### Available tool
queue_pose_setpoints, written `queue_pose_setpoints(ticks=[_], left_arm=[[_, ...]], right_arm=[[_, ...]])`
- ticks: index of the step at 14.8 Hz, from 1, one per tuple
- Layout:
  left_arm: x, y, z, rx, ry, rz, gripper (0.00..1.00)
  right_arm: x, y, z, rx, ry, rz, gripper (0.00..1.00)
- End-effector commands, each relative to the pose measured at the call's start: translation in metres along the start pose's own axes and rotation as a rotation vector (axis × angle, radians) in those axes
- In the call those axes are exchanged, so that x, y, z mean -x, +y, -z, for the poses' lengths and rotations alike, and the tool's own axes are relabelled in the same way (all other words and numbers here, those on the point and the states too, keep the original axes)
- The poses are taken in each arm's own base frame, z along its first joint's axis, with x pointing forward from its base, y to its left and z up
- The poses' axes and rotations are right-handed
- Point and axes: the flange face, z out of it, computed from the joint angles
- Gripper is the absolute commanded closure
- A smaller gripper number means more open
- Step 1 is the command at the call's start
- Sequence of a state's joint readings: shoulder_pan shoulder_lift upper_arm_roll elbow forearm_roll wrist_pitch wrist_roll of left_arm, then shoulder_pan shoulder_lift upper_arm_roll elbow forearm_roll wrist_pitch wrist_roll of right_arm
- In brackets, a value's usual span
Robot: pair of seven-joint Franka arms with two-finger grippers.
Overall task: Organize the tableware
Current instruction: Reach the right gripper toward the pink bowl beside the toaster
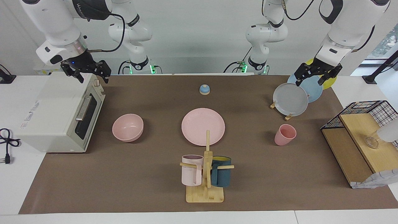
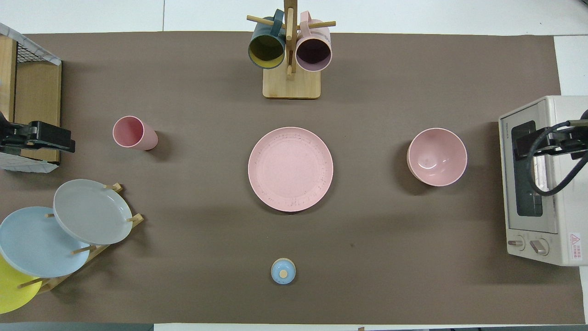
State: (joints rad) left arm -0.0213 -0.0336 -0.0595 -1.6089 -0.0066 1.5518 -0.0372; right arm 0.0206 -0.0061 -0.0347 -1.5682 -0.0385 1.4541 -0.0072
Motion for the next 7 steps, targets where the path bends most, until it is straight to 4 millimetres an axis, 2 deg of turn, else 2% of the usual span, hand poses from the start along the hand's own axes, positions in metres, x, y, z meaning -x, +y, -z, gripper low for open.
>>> queue_pose_setpoints(ticks=[1,5,6,7], left_arm=[[0.003,-0.002,0.000,-0.001,-0.010,0.005,0.00],[0.003,-0.002,0.000,-0.001,-0.010,0.005,0.00],[0.003,-0.002,0.000,-0.001,-0.010,0.005,0.00],[0.003,-0.002,0.000,-0.001,-0.010,0.005,0.00]], right_arm=[[0.000,0.001,0.002,-0.016,0.002,0.013,0.00],[-0.005,0.002,0.002,-0.020,0.034,0.010,0.00],[-0.009,-0.017,0.000,-0.023,0.046,0.028,0.00],[-0.018,-0.048,-0.010,-0.021,0.044,0.039,0.00]])
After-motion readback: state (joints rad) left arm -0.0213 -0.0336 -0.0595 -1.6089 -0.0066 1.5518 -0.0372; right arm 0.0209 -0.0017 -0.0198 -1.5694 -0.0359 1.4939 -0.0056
